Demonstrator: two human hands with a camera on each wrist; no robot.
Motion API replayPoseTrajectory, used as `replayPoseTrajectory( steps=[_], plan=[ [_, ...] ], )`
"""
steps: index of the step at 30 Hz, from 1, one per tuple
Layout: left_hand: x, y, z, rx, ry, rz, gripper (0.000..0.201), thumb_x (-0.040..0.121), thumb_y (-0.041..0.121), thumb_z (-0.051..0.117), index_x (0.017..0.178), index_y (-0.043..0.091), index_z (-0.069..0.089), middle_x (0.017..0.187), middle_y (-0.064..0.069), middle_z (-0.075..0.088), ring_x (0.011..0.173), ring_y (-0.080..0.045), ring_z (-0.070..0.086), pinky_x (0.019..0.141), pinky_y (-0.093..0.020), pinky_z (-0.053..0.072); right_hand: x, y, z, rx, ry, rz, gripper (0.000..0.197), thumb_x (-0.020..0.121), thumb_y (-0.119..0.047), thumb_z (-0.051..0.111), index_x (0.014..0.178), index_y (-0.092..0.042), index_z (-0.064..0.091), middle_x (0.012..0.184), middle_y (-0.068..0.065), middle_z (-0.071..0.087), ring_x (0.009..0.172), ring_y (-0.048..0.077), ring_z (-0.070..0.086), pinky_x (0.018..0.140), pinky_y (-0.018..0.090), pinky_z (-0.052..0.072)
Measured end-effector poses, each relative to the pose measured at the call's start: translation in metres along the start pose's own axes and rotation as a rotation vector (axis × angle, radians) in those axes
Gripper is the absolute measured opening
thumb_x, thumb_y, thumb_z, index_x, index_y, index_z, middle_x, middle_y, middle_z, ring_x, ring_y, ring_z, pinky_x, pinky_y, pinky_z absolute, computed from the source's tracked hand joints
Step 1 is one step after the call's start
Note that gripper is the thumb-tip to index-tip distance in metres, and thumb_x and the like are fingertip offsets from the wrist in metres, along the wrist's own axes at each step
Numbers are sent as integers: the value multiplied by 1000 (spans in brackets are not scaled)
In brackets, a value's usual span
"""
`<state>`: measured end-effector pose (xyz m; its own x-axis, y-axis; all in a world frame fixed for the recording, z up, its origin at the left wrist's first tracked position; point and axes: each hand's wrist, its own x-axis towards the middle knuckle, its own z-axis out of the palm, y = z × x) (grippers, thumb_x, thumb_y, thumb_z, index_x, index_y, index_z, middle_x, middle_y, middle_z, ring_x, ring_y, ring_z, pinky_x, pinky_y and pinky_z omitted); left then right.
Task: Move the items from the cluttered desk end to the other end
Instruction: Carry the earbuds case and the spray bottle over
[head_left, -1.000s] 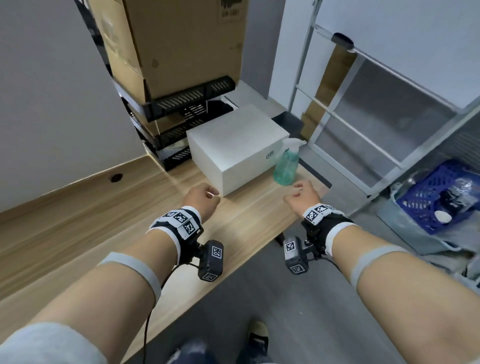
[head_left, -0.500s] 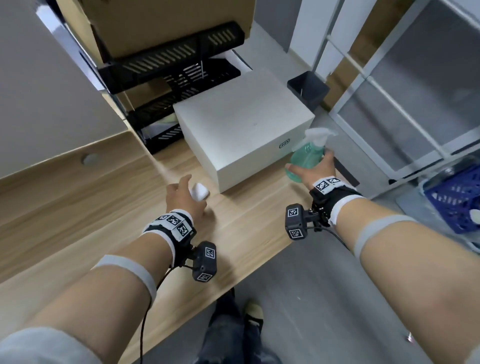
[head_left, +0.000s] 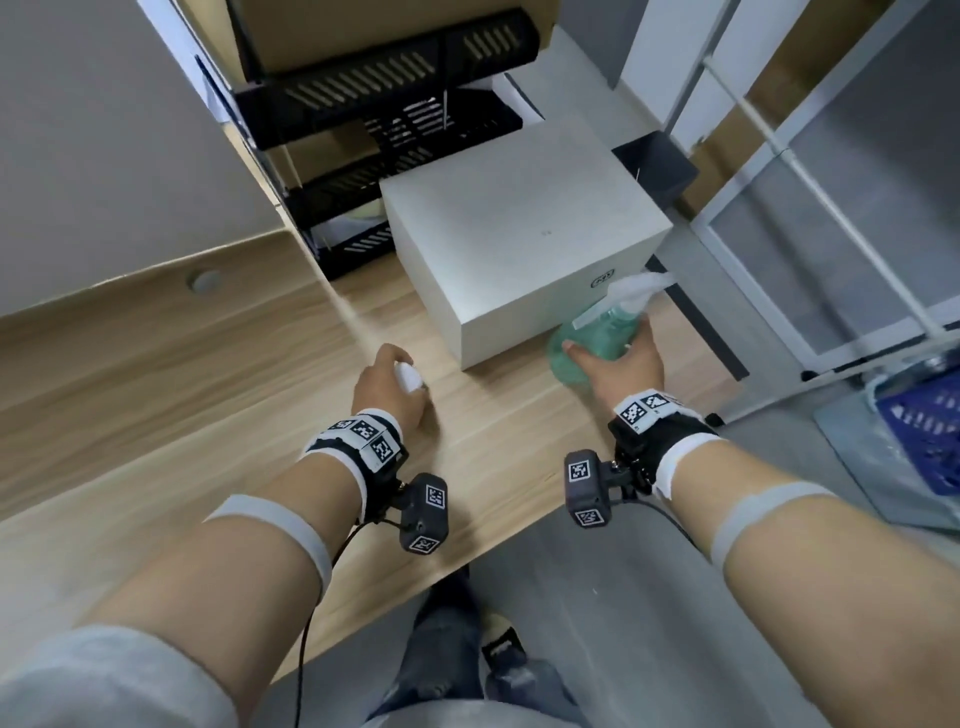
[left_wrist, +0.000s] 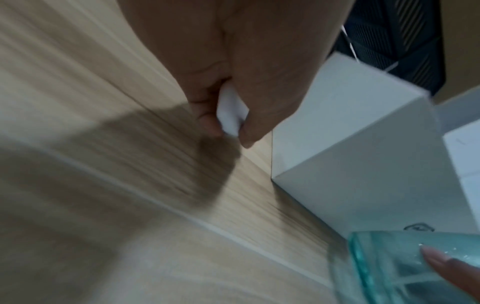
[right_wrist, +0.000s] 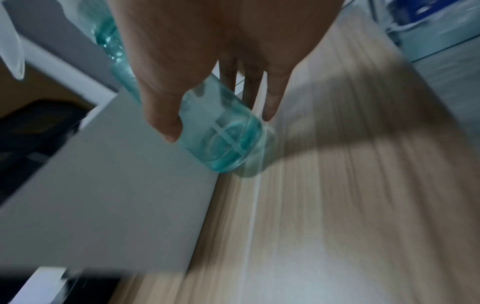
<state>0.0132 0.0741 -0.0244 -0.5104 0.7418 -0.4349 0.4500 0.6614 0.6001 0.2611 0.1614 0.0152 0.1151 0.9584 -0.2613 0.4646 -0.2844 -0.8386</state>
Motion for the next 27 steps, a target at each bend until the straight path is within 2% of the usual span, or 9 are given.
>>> replayPoseTrajectory(
  steps=[4,7,9,12,15,19,23,25,27],
  plan=[
    [-44,-16,-26,-134,-10,0,35,83,25,71,114,30,57,109,-6,61,93,-30,65,78,-32,54,-41,-5,13,18,-166,-83,56,70,-26,88,112,-28,51,111,-2,66,100,17,64,91,27,47],
    [-86,-38,-56,-281,71,9,33,83,23,75,113,30,63,113,-9,67,79,-26,73,73,-37,62,-75,-17,24,-11,-292,-159,53,72,-23,87,112,-21,51,108,1,64,91,15,62,86,26,46],
    [-116,-59,-79,-379,133,-4,34,86,20,74,117,28,65,118,-13,68,73,-21,74,67,-33,62,-98,-27,37,-59,-353,-227,59,69,-29,88,116,-20,53,112,5,65,97,20,62,91,31,49],
    [-163,-96,-117,-482,221,-28,36,94,16,64,130,20,61,124,-14,65,67,-17,71,57,-24,56,-141,-49,63,-88,-478,-330,68,62,-41,86,118,-26,51,116,3,66,105,23,63,98,41,51],
    [-208,-132,-154,-596,323,-97,36,102,10,47,136,14,58,124,-14,61,57,-11,63,50,-17,54,-190,-76,93,-109,-616,-404,68,70,-33,86,126,-22,49,117,0,63,107,22,61,96,35,49],
    [-258,-189,-201,-687,465,-178,39,104,4,36,136,11,57,126,-22,55,60,-16,57,44,-14,48,-265,-109,143,-89,-799,-513,61,70,-30,87,120,-23,53,110,-4,64,105,20,63,87,29,47],
    [-299,-257,-247,-748,611,-259,31,100,9,46,131,8,51,123,-24,58,60,-17,63,43,-17,49,-349,-135,198,-74,-956,-622,61,70,-31,88,118,-33,50,114,-6,64,104,16,63,92,34,51],
    [-319,-296,-272,-787,659,-279,33,99,11,53,130,1,46,114,-23,61,54,-12,66,43,-17,50,-392,-144,230,-83,-996,-676,61,69,-34,88,117,-34,51,114,-6,66,104,17,64,92,36,53],
    [-338,-339,-300,-819,700,-275,32,97,11,58,125,0,47,105,-20,62,46,-5,65,42,-16,50,-438,-150,267,-96,-1019,-713,60,67,-37,87,116,-34,52,113,-5,67,103,17,65,92,39,54]
  ],
)
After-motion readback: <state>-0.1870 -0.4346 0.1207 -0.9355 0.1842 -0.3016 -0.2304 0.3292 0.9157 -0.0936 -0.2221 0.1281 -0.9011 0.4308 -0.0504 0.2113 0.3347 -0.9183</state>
